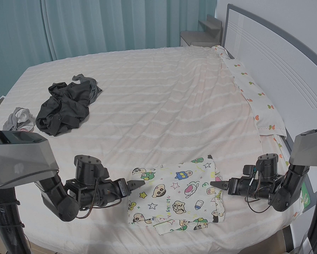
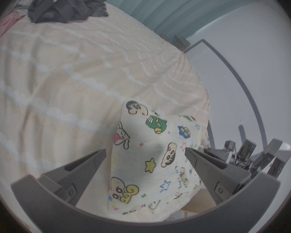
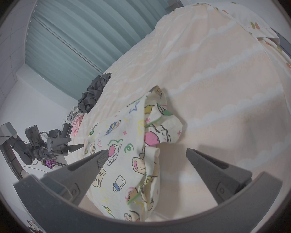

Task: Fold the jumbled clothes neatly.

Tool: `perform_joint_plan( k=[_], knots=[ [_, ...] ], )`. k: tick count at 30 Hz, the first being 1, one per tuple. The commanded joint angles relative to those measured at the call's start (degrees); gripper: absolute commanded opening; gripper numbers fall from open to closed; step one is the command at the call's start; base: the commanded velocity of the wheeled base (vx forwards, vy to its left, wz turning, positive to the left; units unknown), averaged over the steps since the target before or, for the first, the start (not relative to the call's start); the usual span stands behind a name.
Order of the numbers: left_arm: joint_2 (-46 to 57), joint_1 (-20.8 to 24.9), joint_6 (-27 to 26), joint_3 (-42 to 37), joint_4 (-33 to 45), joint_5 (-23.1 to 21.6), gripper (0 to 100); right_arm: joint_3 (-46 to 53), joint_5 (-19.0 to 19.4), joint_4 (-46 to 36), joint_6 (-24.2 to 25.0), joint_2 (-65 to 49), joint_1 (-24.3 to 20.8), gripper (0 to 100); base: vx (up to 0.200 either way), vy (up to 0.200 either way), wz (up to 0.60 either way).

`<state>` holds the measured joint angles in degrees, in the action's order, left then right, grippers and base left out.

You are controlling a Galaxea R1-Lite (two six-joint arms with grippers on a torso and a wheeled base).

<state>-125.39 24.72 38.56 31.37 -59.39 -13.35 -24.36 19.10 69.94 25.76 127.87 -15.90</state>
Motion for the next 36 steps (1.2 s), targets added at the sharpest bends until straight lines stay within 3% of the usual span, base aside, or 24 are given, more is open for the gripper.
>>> perform_joint_plan(
  k=[1, 28, 29, 36],
  knots=[
    [-5.92, 1.21, -1.03, 2.56, -0.02, 0.17, 100, 0.63, 0.06, 1.43, -0.09, 2.47, -0.36, 100, 0.000, 0.000, 0.00],
    [-7.76, 4.11, -1.12, 5.72, 0.15, -0.19, 100, -0.60, 1.20, 2.40, 0.52, 4.58, -2.30, 100, 0.000, 0.000, 0.00],
    [-7.76, 4.37, -1.03, 5.99, 0.24, -0.27, 0, -1.04, 1.38, 2.40, 0.61, 5.20, -2.38, 0, 0.000, 0.000, 0.00],
    [-7.67, 4.55, -1.12, 5.72, 0.15, -0.27, 0, -1.75, 1.38, 2.57, 0.87, 5.55, -2.91, 0, 0.000, 0.000, 0.00]
  ],
)
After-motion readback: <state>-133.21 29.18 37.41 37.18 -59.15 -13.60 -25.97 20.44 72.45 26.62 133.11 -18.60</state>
